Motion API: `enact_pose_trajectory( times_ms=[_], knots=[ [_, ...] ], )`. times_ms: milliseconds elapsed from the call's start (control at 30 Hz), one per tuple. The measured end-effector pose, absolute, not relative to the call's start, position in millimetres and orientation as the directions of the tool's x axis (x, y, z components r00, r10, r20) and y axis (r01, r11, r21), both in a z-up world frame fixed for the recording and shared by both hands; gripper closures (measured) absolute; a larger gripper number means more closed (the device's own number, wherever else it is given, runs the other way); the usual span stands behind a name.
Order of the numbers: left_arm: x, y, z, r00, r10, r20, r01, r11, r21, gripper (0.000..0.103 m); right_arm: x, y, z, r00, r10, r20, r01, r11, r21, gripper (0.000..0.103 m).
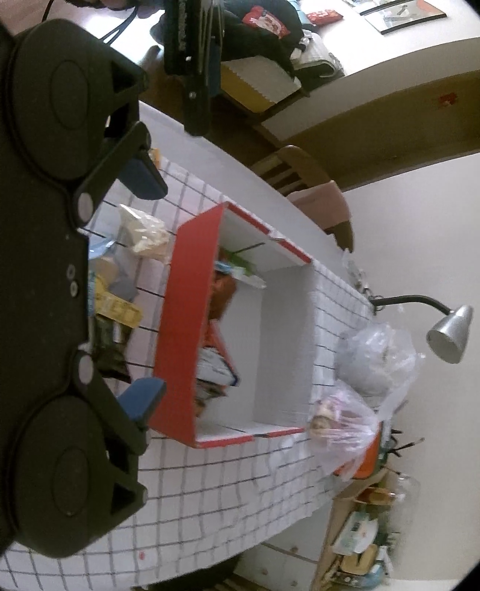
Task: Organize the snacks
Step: 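Move both open grippers from the red box back to the snack pile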
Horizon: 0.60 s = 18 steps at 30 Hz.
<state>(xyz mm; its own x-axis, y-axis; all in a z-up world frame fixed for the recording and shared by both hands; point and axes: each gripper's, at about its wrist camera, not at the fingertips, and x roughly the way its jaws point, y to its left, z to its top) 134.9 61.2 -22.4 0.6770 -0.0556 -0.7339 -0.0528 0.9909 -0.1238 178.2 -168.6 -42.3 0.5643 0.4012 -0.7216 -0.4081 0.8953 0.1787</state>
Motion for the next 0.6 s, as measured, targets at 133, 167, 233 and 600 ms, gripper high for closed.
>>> enact_pose_trajectory(
  times_ms=[133, 167, 233, 600],
  knots=[
    [128, 73, -40, 0.645, -0.047, -0.763, -0.097, 0.985, -0.143, 0.025, 174, -166, -62, 0.525, 0.398, -0.752, -0.403, 0.895, 0.193, 0.001],
    [127, 76, -44, 0.639, -0.046, -0.768, -0.106, 0.983, -0.147, 0.025, 174, -166, -66, 0.516, 0.398, -0.759, -0.4, 0.895, 0.197, 0.001],
    [124, 79, -54, 0.623, -0.048, -0.781, -0.119, 0.981, -0.155, 0.025, 173, -165, -75, 0.5, 0.391, -0.773, -0.392, 0.898, 0.2, 0.003],
    [114, 91, -90, 0.557, -0.052, -0.829, -0.171, 0.97, -0.175, 0.024, 180, -157, -133, 0.387, 0.373, -0.843, -0.373, 0.9, 0.227, 0.015]
  ],
)
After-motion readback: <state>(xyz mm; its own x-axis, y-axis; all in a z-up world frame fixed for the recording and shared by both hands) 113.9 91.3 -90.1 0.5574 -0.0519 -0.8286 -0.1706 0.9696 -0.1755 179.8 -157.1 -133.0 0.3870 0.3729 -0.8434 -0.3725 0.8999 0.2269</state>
